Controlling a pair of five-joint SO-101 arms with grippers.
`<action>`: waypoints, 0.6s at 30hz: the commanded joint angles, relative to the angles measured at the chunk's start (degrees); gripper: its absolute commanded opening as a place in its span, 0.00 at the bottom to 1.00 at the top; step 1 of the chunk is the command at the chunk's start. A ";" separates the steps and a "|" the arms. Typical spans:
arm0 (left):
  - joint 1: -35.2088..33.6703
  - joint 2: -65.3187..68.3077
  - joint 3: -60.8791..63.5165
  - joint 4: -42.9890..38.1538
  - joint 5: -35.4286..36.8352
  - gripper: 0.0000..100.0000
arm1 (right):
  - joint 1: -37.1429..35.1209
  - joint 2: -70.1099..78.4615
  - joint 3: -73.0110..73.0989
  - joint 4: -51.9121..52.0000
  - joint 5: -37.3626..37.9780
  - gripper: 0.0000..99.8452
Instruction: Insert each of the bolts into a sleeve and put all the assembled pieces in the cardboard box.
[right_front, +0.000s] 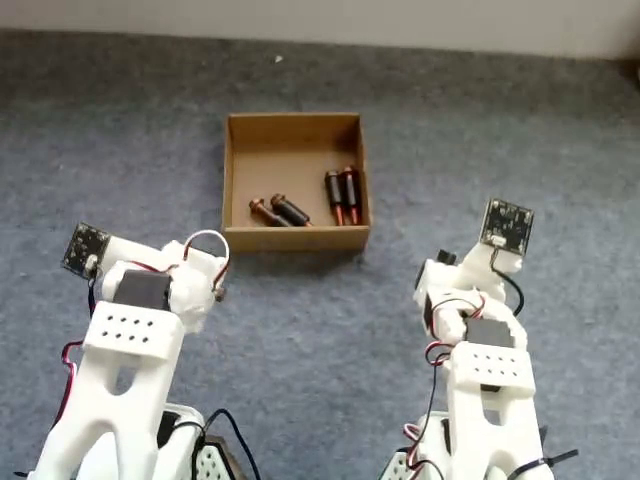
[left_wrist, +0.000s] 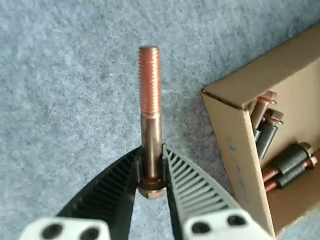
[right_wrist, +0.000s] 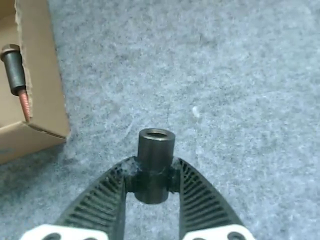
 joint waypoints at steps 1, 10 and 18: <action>-0.48 -1.45 1.36 -3.60 1.41 0.01 | 0.92 -1.27 -0.40 -1.63 0.35 0.00; -0.31 -1.54 1.45 -3.60 1.41 0.21 | 0.92 -1.27 -0.40 -1.63 0.35 0.00; 3.82 -1.54 1.54 -3.25 1.14 0.31 | 0.92 -1.27 -0.40 -1.63 0.35 0.00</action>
